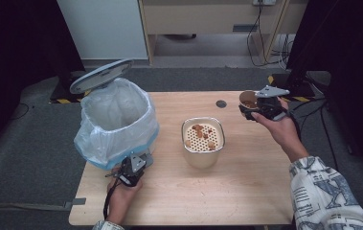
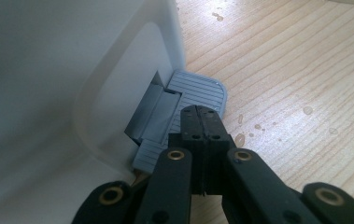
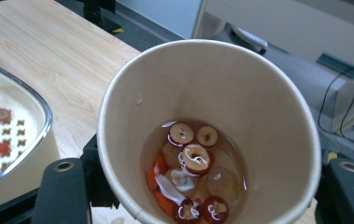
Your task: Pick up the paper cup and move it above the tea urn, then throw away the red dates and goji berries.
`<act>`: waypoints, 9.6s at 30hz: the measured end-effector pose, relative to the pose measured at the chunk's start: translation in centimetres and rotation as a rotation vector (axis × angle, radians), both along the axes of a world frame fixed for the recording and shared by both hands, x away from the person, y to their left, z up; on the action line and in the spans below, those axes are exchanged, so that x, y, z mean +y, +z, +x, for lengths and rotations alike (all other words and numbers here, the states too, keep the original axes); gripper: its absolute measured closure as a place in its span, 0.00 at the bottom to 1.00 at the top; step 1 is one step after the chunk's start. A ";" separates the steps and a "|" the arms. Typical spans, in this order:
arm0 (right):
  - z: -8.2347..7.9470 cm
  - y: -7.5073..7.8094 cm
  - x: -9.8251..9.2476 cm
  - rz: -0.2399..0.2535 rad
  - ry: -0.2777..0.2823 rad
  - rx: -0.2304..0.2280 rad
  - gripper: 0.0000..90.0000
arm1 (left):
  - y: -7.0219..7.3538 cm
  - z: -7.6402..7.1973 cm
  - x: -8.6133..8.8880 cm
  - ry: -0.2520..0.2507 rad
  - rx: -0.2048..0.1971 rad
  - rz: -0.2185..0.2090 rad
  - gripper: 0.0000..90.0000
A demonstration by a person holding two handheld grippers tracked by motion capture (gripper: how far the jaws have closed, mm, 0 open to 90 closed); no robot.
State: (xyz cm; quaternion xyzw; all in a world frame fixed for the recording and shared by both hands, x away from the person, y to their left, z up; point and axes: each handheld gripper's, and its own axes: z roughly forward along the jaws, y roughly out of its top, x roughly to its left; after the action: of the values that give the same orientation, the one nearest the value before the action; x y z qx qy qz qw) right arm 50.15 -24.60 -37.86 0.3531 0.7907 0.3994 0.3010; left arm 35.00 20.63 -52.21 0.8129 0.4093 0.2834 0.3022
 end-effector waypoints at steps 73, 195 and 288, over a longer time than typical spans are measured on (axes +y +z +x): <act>-1.8 5.1 8.9 -0.210 0.259 -0.163 0.35 | -0.1 -0.2 -0.3 0.007 -0.015 0.025 0.99; -4.4 8.6 12.4 -0.716 0.459 -0.529 0.36 | -0.1 -0.2 -0.2 0.007 -0.011 0.015 0.99; -5.2 9.5 12.8 -0.963 0.460 -0.637 0.36 | -0.1 -0.1 -0.2 0.009 -0.010 0.011 0.99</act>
State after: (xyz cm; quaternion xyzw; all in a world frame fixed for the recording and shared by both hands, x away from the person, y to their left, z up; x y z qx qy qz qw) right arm 44.94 -11.82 -28.33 -0.1383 0.8092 0.1382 0.5541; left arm 34.86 20.44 -52.28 0.8113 0.4097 0.2913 0.2986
